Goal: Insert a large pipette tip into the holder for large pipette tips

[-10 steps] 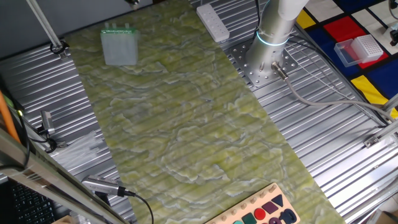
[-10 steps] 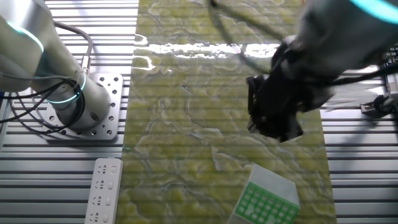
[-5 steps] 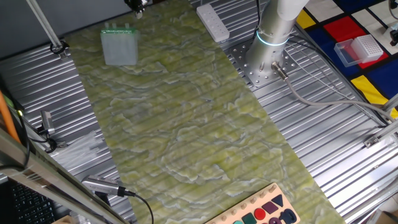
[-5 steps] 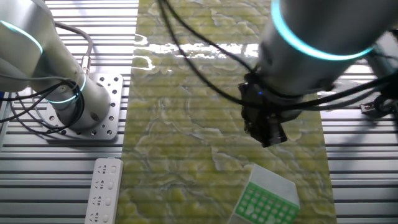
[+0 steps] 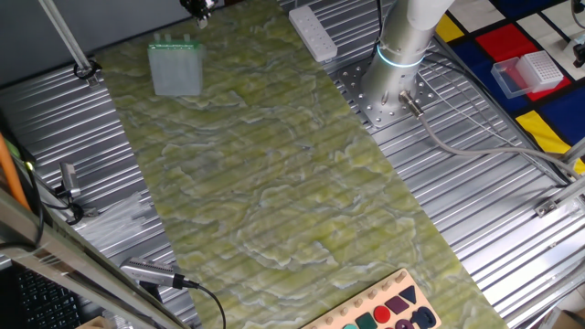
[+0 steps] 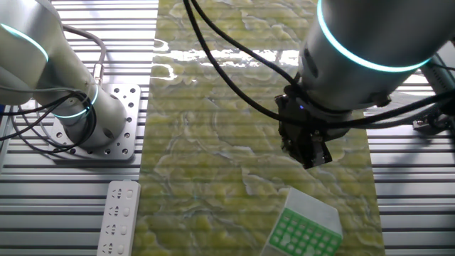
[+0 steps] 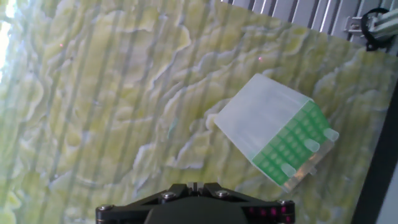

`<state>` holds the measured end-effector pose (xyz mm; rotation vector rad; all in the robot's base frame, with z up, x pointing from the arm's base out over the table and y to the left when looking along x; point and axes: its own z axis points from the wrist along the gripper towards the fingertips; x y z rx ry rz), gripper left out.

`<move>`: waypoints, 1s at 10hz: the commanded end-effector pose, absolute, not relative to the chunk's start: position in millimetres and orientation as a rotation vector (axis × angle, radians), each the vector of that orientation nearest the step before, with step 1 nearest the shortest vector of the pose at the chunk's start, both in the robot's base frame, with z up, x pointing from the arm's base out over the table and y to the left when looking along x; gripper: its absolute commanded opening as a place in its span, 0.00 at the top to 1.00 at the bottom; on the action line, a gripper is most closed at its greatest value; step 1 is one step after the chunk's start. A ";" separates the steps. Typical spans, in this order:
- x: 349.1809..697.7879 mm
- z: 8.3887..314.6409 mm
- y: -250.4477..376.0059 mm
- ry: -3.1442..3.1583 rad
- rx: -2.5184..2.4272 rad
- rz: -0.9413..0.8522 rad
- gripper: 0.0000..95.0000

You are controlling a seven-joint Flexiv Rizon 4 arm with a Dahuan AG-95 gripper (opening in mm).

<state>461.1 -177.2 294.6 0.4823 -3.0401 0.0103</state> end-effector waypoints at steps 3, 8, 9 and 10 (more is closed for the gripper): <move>465.0 285.5 -178.1 -3.039 0.496 0.009 1.00; 470.9 268.3 -175.0 -3.038 0.501 0.009 1.00; 472.4 264.1 -174.2 -3.041 0.489 0.007 1.00; 473.3 261.5 -173.6 -3.043 0.480 0.005 1.00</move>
